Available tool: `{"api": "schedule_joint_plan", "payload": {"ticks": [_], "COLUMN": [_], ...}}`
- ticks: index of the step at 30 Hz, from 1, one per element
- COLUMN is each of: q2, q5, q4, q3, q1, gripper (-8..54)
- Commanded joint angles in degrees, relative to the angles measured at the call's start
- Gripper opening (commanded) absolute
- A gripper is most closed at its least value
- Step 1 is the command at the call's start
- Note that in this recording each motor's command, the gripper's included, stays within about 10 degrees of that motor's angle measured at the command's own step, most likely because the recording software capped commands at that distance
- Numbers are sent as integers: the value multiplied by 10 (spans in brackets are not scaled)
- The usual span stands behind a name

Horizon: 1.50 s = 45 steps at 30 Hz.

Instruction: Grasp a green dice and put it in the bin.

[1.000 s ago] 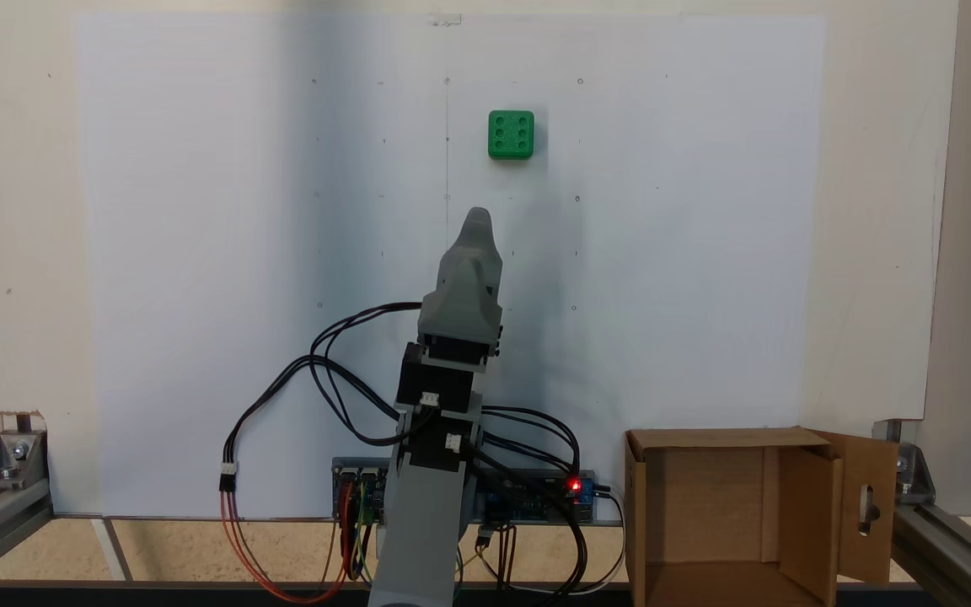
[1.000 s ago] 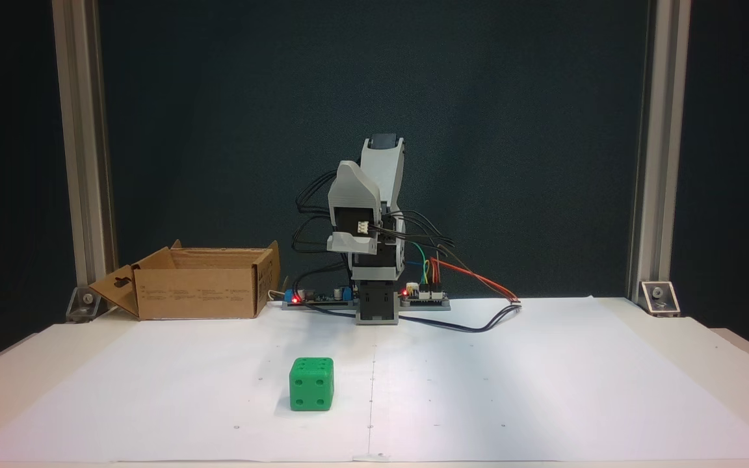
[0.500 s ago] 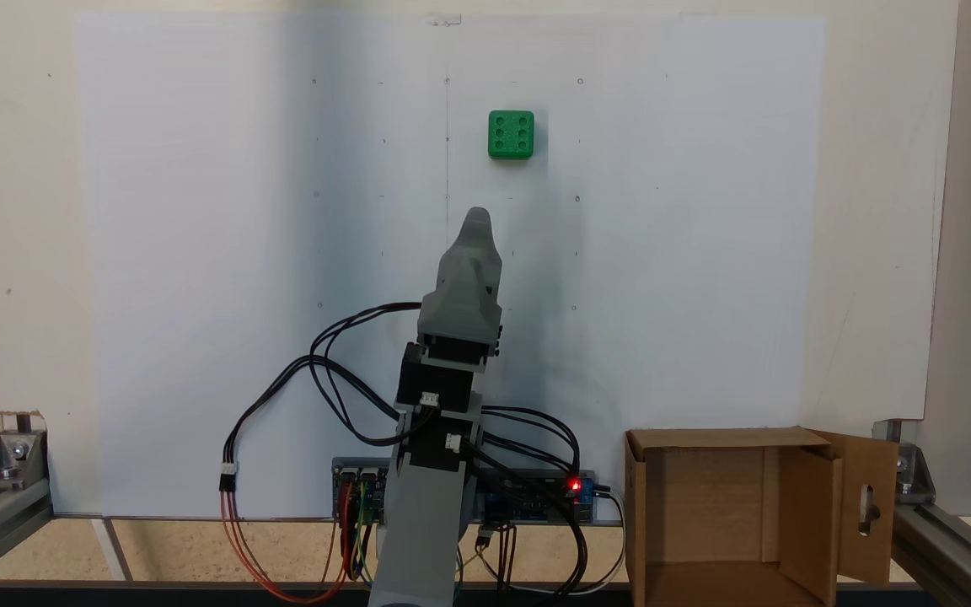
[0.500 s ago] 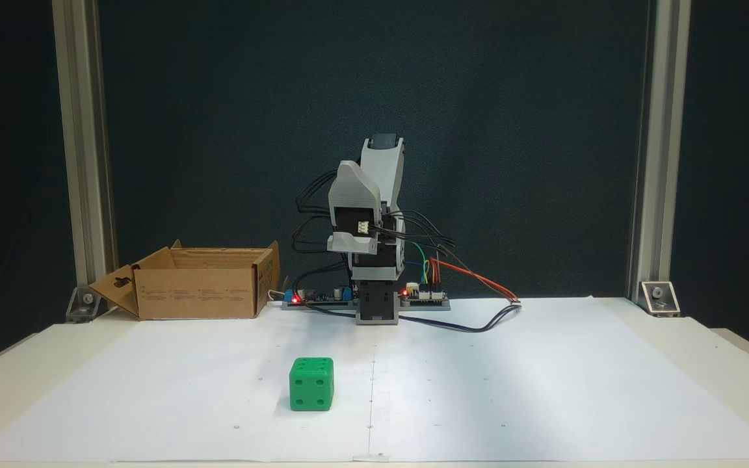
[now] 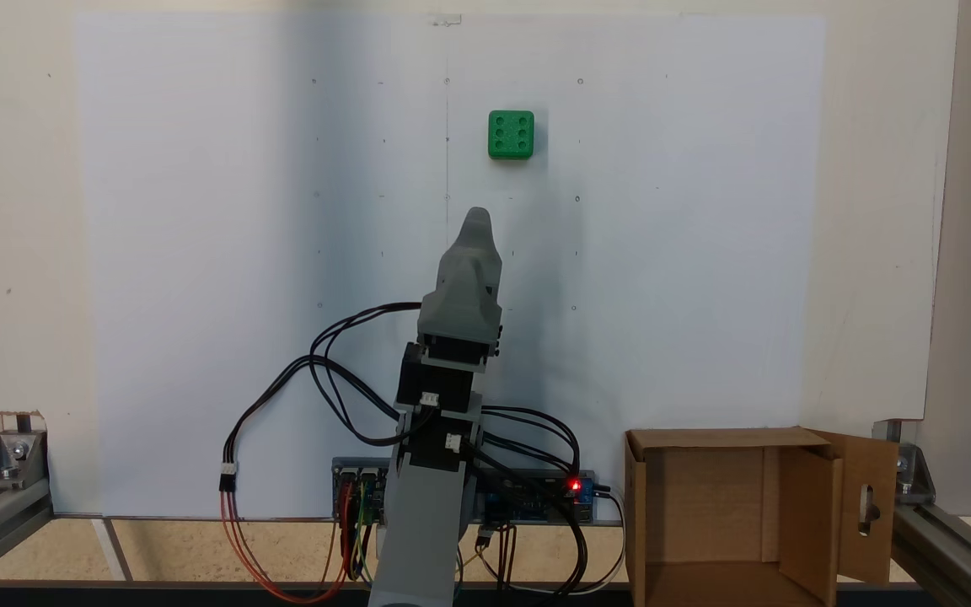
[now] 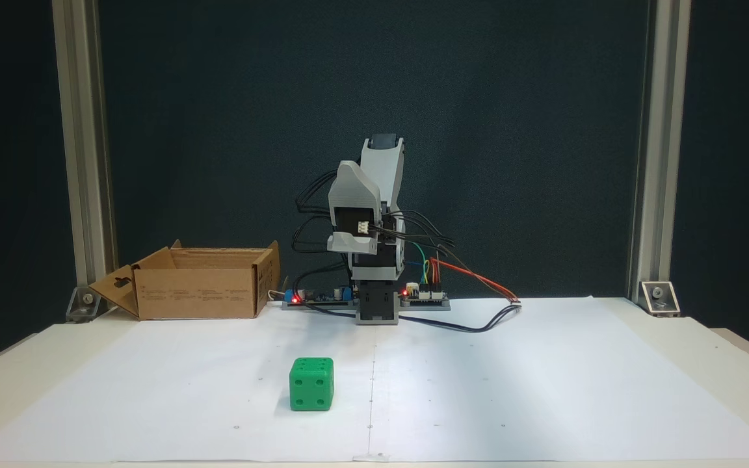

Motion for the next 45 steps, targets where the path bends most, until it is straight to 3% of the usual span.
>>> {"api": "schedule_joint_plan", "payload": {"ticks": [1, 36, 45], "q2": [63, 62, 62], "q5": [-18, -22, -22], "q4": [-5, 3, 354], "q3": [29, 25, -146], "q1": [-1, -33, -19], "gripper": [448, 426, 442]}}
